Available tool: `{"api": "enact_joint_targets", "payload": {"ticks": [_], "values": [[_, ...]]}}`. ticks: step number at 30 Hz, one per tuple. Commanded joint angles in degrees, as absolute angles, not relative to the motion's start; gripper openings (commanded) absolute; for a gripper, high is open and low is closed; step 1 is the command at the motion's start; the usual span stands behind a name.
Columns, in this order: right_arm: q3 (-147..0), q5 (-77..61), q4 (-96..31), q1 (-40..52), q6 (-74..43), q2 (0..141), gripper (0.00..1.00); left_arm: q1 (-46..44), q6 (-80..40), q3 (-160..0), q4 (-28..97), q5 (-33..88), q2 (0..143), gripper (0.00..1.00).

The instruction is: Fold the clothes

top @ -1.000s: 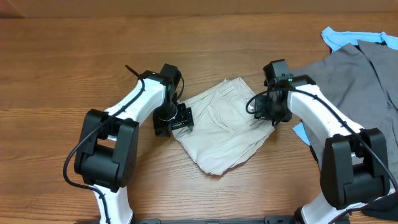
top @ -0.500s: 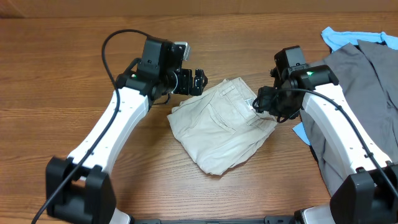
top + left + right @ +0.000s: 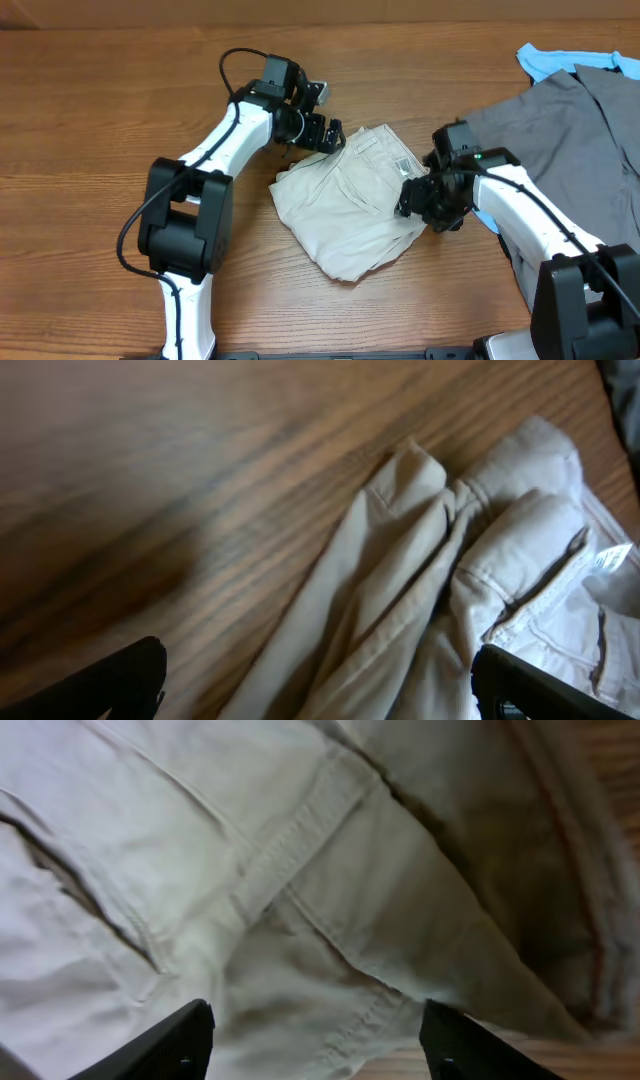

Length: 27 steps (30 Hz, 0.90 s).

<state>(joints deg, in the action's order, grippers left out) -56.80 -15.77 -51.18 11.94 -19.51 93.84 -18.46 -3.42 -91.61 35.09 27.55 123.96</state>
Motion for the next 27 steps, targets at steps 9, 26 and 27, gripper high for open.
{"api": "enact_joint_targets", "payload": {"ticks": [9,26,27], "values": [[-50.9,-16.0,-42.4,11.9,-19.6,94.4,0.74,-21.0,-1.7,-93.0,36.5,32.7,131.0,1.00],[-64.6,-3.0,-58.2,10.3,-19.6,92.2,0.65,-19.2,-0.4,-93.1,44.2,32.6,132.3,0.04],[-66.7,-3.0,-60.4,9.5,-19.6,91.7,0.65,-17.1,-2.3,-93.4,44.5,32.6,132.1,0.04]]}}
